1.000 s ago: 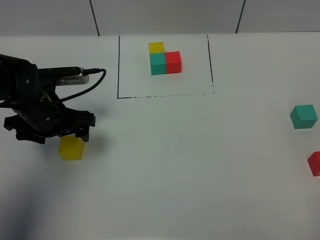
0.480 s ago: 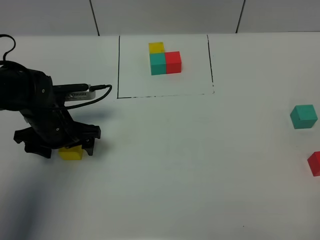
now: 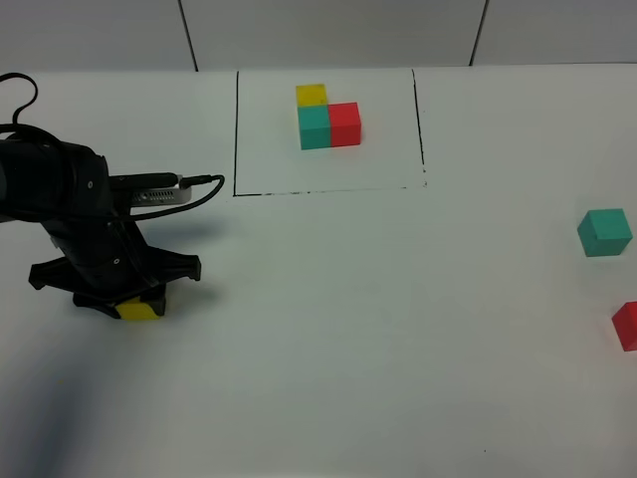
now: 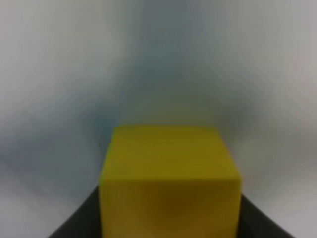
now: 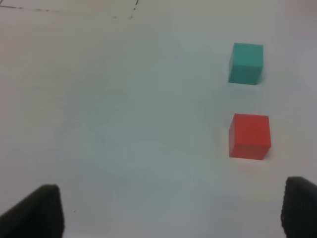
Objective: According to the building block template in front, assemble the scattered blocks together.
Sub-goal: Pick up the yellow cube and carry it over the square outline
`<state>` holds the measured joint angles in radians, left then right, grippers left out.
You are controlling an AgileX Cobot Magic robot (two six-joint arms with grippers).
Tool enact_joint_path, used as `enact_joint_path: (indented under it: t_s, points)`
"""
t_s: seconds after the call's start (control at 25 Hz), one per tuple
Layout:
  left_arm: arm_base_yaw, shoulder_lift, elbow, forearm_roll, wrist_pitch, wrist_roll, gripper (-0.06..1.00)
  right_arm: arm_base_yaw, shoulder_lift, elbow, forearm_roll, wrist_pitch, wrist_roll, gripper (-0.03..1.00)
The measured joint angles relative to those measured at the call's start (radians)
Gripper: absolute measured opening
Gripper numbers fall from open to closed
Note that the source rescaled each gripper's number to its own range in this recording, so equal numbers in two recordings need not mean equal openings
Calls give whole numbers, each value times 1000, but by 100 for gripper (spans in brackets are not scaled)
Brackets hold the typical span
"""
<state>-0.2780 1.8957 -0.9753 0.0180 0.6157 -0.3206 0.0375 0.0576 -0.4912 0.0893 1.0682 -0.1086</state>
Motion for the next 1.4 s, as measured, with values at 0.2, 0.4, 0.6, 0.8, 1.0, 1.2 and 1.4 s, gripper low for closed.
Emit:
enact_joint_path:
  t_s: [0.2,0.4,0.6,0.8,1.0,1.2,1.4]
  points:
    - [0,0,0,1,-6,77,2,0,0,0,0,0,0,77]
    - [0,0,0,1,-34,138,2,0,0,0,0,0,0,77]
    - [-1,0,-43,5,-45,140,2,0,0,0,0,0,0,77]
    - [-26,1,-161,5,47,200,2,0,0,0,0,0,0,77]
    - [-69,43,-380,-5,226,321,2,0,0,0,0,0,0,77]
    - [-138,150,-591,-11,402,446,2,0,0,0,0,0,0,77]
    - [-206,278,-785,-10,514,608,2,0,0,0,0,0,0,77]
